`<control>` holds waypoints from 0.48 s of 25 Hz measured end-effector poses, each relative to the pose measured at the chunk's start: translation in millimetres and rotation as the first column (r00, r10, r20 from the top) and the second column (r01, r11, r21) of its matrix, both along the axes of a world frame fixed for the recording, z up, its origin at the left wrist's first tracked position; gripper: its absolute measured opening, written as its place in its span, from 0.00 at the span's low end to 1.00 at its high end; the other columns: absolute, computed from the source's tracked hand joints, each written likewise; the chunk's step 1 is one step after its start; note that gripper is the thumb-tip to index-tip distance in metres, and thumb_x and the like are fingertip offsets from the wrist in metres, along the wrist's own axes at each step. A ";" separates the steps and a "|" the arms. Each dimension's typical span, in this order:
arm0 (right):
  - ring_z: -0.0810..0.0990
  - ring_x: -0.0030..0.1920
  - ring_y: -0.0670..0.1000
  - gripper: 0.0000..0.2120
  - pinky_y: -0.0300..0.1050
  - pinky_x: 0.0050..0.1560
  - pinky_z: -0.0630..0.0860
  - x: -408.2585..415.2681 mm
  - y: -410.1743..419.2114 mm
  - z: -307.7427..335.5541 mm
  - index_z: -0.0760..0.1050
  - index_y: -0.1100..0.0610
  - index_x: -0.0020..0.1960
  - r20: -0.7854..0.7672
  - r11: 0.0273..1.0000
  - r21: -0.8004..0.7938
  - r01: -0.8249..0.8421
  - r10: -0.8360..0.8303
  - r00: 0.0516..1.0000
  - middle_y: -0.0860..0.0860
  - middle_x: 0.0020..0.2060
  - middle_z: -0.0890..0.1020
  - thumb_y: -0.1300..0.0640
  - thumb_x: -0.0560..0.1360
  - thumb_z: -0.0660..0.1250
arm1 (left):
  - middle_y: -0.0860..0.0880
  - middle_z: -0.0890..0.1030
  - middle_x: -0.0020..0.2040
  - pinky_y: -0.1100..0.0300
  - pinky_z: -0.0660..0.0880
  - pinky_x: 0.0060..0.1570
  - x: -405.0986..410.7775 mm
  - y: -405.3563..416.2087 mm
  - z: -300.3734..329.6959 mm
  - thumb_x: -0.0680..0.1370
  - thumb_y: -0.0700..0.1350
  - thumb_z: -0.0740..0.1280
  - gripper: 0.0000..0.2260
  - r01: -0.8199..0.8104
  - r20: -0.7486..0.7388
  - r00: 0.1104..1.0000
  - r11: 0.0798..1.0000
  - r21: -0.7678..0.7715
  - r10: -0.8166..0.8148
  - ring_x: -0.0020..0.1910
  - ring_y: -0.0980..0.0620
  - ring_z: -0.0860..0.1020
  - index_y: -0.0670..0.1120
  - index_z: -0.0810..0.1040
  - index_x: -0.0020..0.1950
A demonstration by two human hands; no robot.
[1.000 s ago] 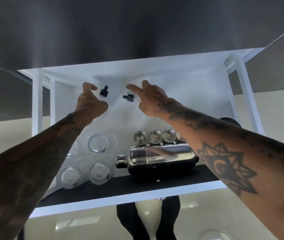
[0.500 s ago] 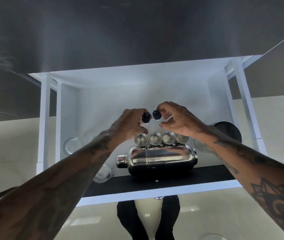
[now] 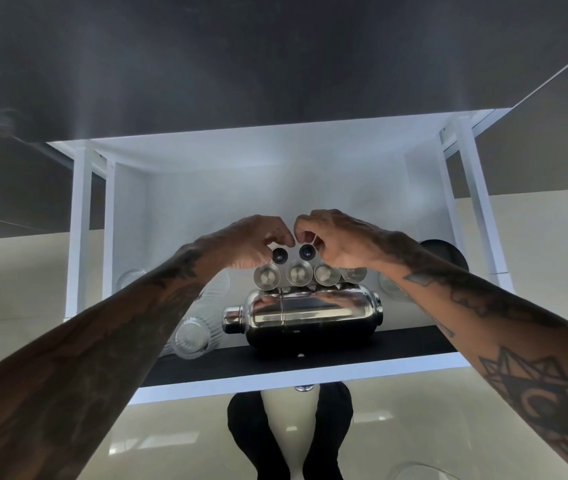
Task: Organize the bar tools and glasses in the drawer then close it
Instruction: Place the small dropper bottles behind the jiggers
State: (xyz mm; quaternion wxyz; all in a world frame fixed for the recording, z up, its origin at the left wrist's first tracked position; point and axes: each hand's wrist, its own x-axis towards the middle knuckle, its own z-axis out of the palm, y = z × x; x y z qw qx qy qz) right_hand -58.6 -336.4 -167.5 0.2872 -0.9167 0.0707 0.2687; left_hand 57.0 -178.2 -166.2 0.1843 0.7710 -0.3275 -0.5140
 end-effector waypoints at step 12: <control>0.82 0.48 0.51 0.14 0.44 0.55 0.78 -51.1 -72.1 65.0 0.80 0.50 0.55 0.279 0.862 0.012 0.506 -0.489 0.826 0.50 0.52 0.84 0.64 0.75 0.63 | 0.49 0.86 0.51 0.64 0.79 0.42 -4.1 4.1 48.7 0.74 0.36 0.65 0.15 -0.479 0.194 0.814 0.822 -0.308 0.548 0.47 0.55 0.83 0.50 0.84 0.55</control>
